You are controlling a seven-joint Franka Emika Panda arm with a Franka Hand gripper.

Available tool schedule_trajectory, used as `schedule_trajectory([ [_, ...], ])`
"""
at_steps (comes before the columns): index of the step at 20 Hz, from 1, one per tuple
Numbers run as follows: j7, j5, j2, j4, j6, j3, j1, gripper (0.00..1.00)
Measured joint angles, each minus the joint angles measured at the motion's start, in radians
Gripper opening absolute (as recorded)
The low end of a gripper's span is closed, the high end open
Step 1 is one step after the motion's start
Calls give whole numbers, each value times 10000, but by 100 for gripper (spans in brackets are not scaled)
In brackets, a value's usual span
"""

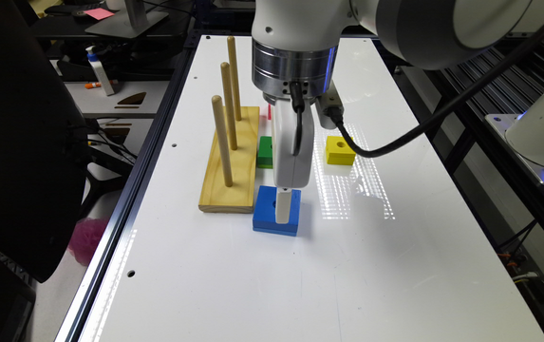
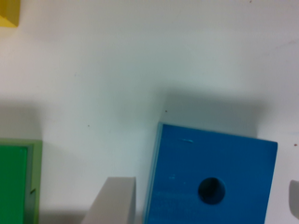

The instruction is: Pick up blue block.

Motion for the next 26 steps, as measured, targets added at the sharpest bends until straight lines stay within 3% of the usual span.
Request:
schedule_trajectory([
  [9, 0, -18, 439, 47, 288, -10, 1, 100],
  [26, 0, -18, 561, 193, 292, -4, 28, 100],
])
